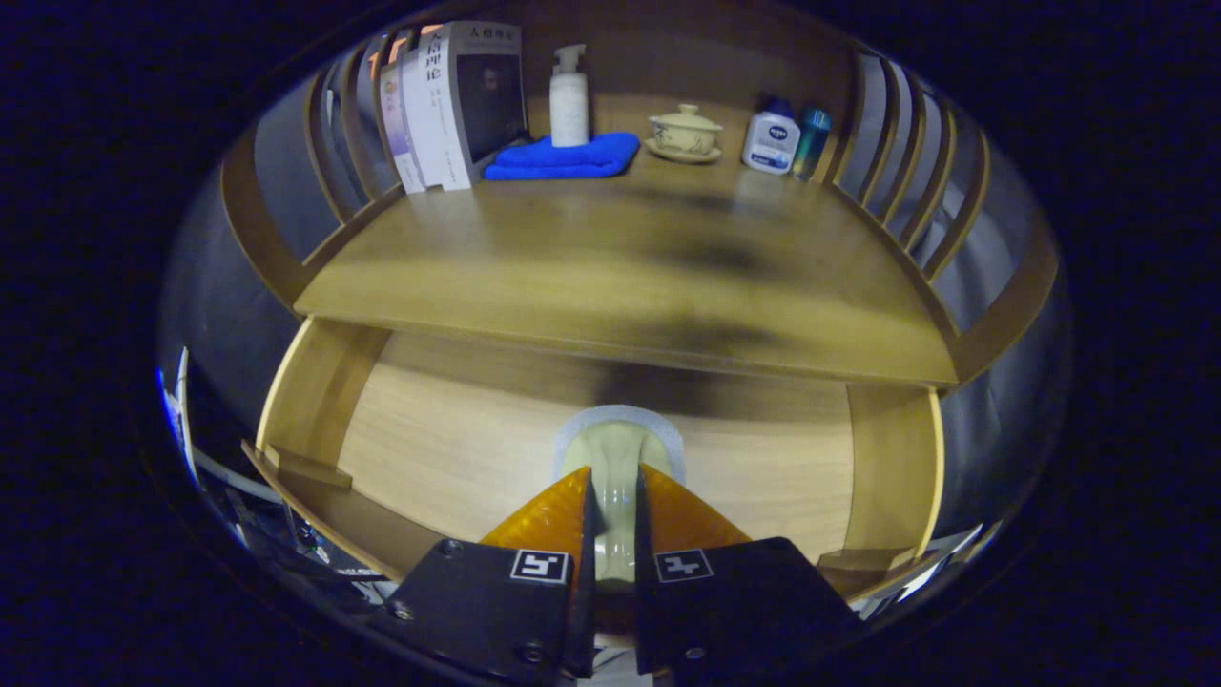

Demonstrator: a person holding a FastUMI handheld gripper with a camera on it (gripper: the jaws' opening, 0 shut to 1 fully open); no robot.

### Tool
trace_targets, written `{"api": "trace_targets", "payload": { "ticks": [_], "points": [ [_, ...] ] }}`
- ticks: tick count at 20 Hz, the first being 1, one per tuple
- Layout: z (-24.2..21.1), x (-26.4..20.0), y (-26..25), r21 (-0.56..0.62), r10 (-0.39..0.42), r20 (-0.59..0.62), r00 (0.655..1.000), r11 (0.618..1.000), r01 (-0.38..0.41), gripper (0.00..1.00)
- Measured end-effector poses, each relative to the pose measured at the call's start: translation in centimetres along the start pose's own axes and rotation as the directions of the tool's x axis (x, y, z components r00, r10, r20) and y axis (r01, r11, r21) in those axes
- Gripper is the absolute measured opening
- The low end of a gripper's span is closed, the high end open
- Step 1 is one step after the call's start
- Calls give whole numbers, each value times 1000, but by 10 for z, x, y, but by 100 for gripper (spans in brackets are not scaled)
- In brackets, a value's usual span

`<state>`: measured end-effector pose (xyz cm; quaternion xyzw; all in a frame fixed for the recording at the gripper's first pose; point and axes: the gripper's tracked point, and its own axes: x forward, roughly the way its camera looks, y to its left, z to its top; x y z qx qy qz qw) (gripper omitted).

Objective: Pull open the drawer, take out the items inside it, and place them on the countertop above the cabinet.

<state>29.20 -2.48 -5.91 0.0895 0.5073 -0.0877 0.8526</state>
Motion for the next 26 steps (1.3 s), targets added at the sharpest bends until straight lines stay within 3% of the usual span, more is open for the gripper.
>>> {"api": "trace_targets", "payload": {
  "ticks": [7,13,17,26],
  "points": [
    [36,-48,-2,-1,-1,79,997,1000,1,20],
    [85,-57,-3,16,-12,151,988,1000,9,20],
    [129,-42,-4,68,-22,239,971,998,6,20],
    [169,2,-8,141,-36,292,956,990,-6,20]
  ]
}}
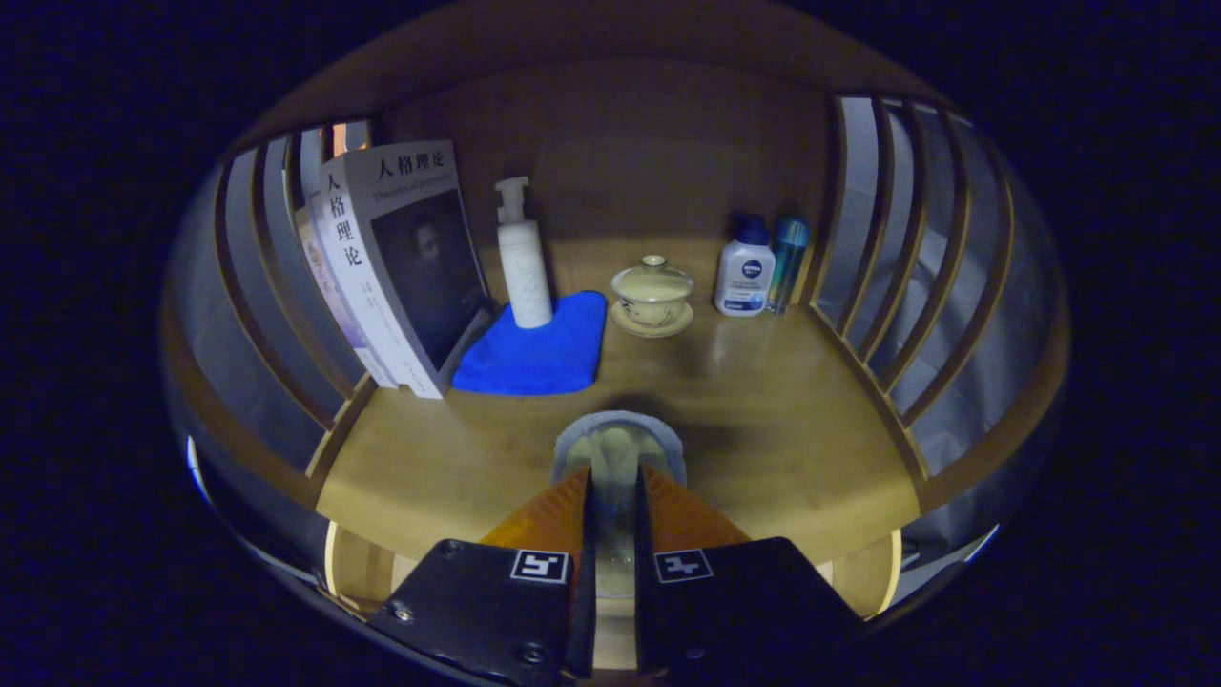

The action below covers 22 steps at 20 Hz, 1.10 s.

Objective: Pull open the drawer, take out the items inside it, and place them on the countertop above the cabinet.

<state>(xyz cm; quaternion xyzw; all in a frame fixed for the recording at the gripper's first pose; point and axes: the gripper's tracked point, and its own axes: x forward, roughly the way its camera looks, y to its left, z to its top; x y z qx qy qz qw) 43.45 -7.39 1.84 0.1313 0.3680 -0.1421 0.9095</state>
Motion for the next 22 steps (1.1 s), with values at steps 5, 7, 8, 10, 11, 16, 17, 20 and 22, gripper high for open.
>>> {"api": "trace_targets", "payload": {
  "ticks": [5,7,8,10,11,16,17,20,22],
  "points": [
    [2,18,3,26,26,40,999,999,-27,20],
    [-4,21,8,9,49,61,997,999,-50,34],
    [1,23,7,-7,34,98,995,999,-34,46],
    [10,17,4,-35,22,193,981,999,-16,69],
    [18,13,5,-36,21,239,971,999,-12,81],
    [28,-57,14,-23,67,490,869,998,-64,83],
    [19,-72,15,-29,81,523,848,997,-77,89],
    [-15,-124,14,-62,131,603,787,991,-118,100],
    [-40,-154,6,-54,139,654,744,989,-137,100]
  ]
}}
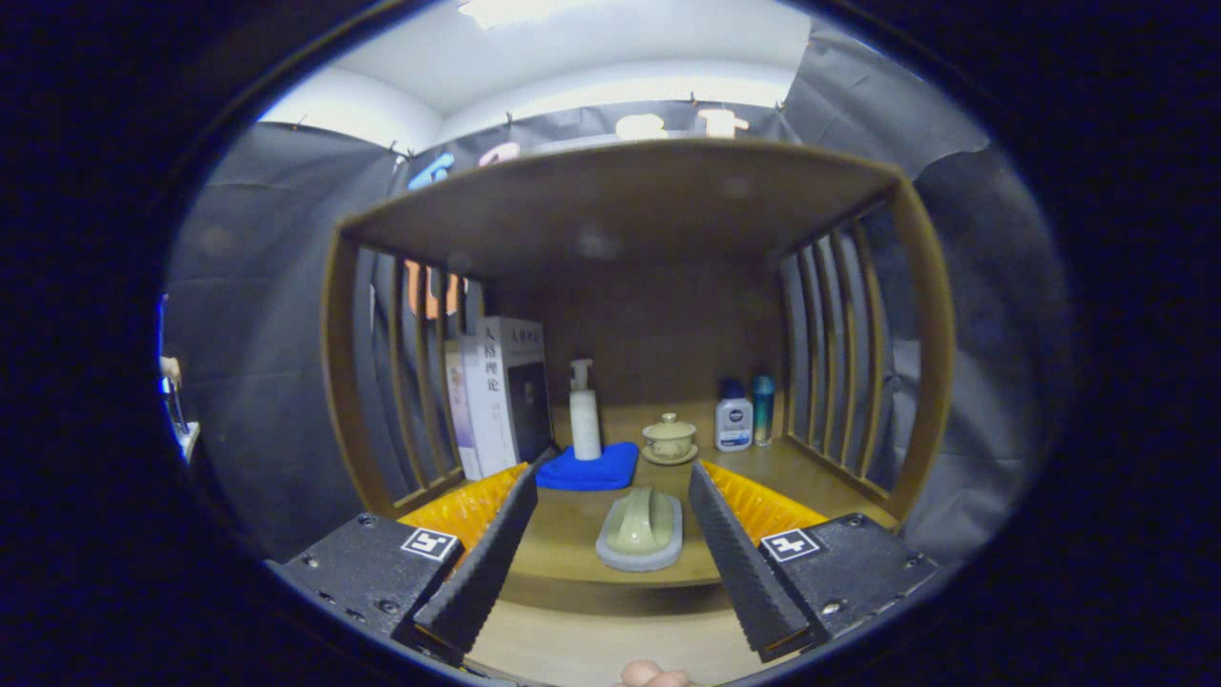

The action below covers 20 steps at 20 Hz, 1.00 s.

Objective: Pull open the drawer, take out the items inside it, and place them on the countertop above the cabinet.

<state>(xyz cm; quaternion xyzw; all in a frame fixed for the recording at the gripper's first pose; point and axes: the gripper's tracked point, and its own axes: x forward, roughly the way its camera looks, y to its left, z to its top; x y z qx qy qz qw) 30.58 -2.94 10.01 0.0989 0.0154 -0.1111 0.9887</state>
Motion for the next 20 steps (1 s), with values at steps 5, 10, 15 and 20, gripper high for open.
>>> {"api": "trace_targets", "payload": {
  "ticks": [5,10,15,20],
  "points": [
    [-42,-90,-17,-49,-34,54,998,998,37,100],
    [-112,-135,-12,-69,-55,16,998,996,56,100],
    [-179,-135,6,-77,-66,-87,994,995,60,100],
    [-211,-119,-3,-60,-127,-149,981,991,119,100]
  ]
}}
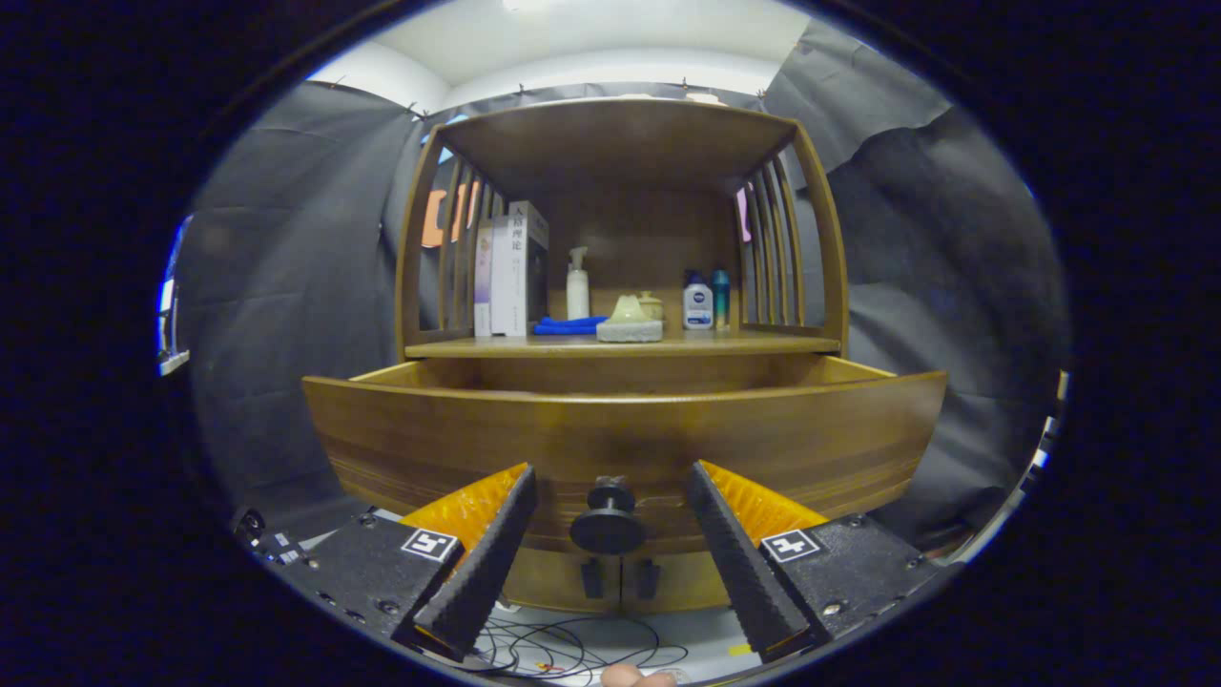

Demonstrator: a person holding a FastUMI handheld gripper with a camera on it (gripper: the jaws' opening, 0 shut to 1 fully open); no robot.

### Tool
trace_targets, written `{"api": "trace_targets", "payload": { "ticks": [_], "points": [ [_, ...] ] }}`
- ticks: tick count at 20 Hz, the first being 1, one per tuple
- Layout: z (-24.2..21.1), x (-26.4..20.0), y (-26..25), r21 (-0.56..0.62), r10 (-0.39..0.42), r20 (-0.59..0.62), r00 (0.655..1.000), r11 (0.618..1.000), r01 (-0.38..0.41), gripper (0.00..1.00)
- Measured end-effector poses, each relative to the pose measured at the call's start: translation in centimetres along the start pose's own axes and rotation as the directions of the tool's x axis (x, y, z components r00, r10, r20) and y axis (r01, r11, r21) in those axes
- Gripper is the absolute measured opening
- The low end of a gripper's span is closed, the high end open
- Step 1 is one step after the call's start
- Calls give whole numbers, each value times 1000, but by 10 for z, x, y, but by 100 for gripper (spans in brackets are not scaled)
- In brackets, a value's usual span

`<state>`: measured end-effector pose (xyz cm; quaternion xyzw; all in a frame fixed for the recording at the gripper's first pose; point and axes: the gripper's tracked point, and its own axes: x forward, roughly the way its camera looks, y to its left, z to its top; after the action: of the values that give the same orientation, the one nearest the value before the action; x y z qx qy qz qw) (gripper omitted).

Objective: Pull open the drawer, take out the items inside it, and place them on the countertop above the cabinet.

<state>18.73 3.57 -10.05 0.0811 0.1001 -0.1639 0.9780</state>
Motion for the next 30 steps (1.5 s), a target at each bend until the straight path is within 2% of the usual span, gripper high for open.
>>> {"api": "trace_targets", "payload": {
  "ticks": [5,17,30],
  "points": [
    [-9,15,-9,10,-51,-31,998,999,51,100],
    [-8,14,-5,-32,-58,-10,998,998,58,100],
    [5,58,-5,-48,-60,-24,998,997,59,99]
  ]
}}
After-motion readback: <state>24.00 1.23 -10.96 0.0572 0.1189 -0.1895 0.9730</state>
